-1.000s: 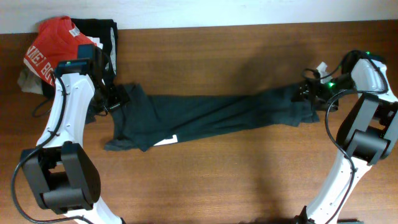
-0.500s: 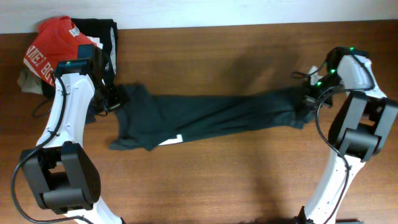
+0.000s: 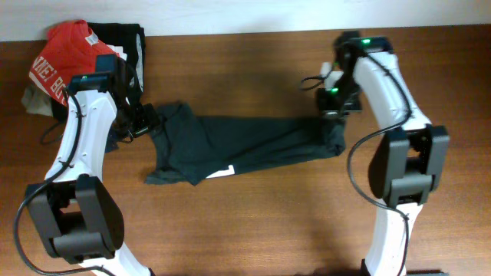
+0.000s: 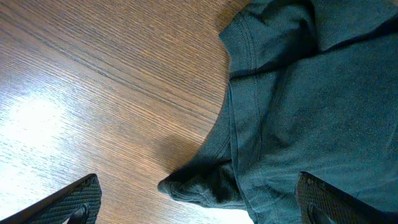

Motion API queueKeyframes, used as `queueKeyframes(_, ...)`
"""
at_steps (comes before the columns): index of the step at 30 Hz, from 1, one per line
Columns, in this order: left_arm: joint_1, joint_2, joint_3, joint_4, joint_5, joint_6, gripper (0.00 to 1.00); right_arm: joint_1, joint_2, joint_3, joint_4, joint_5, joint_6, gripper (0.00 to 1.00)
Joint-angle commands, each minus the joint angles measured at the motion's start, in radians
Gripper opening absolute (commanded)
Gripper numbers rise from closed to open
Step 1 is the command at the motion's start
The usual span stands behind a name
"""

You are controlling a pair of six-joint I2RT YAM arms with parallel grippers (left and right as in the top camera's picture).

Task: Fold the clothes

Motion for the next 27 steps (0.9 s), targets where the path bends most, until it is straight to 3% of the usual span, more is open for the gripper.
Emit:
queueKeyframes(1, -0.006, -0.004, -0.003, -0.007, 0.007, -0.002, 0.99, 0.065, 0.004, -0.063, 0.029, 0.008, -0.005, 0.17)
queueKeyframes(3, -0.006, -0.004, -0.003, -0.006, 0.008, -0.002, 0.99, 0.105, 0.006, -0.112, 0.046, 0.008, -0.005, 0.24)
queueKeyframes(4, -0.006, -0.004, -0.003, -0.005, 0.008, -0.002, 0.99, 0.116, 0.006, -0.123, 0.047, 0.008, -0.005, 0.37)
queueKeyframes(5, -0.006, -0.004, -0.003, -0.005, 0.008, -0.002, 0.99, 0.132, 0.006, -0.127, 0.047, 0.01, -0.005, 0.86)
queueKeyframes(6, -0.006, -0.004, -0.003, -0.005, 0.008, -0.002, 0.99, 0.133, 0.005, -0.126, 0.046, 0.016, -0.005, 0.99)
queueKeyframes(10, -0.006, -0.004, -0.003, -0.005, 0.008, -0.002, 0.99, 0.074, 0.003, -0.036, -0.035, 0.075, -0.005, 0.99)
queueKeyframes(16, -0.006, -0.004, -0.003, -0.005, 0.008, -0.002, 0.99, -0.14, 0.003, 0.091, -0.1, 0.094, -0.006, 0.99)
queueKeyframes(21, -0.006, -0.004, -0.003, -0.005, 0.008, -0.002, 0.99, -0.252, 0.01, -0.039, 0.005, -0.131, -0.12, 0.99)
queueKeyframes(27, -0.006, -0.004, -0.003, -0.001, 0.008, -0.002, 0.99, -0.232, 0.01, -0.298, 0.251, -0.303, -0.179, 0.99)
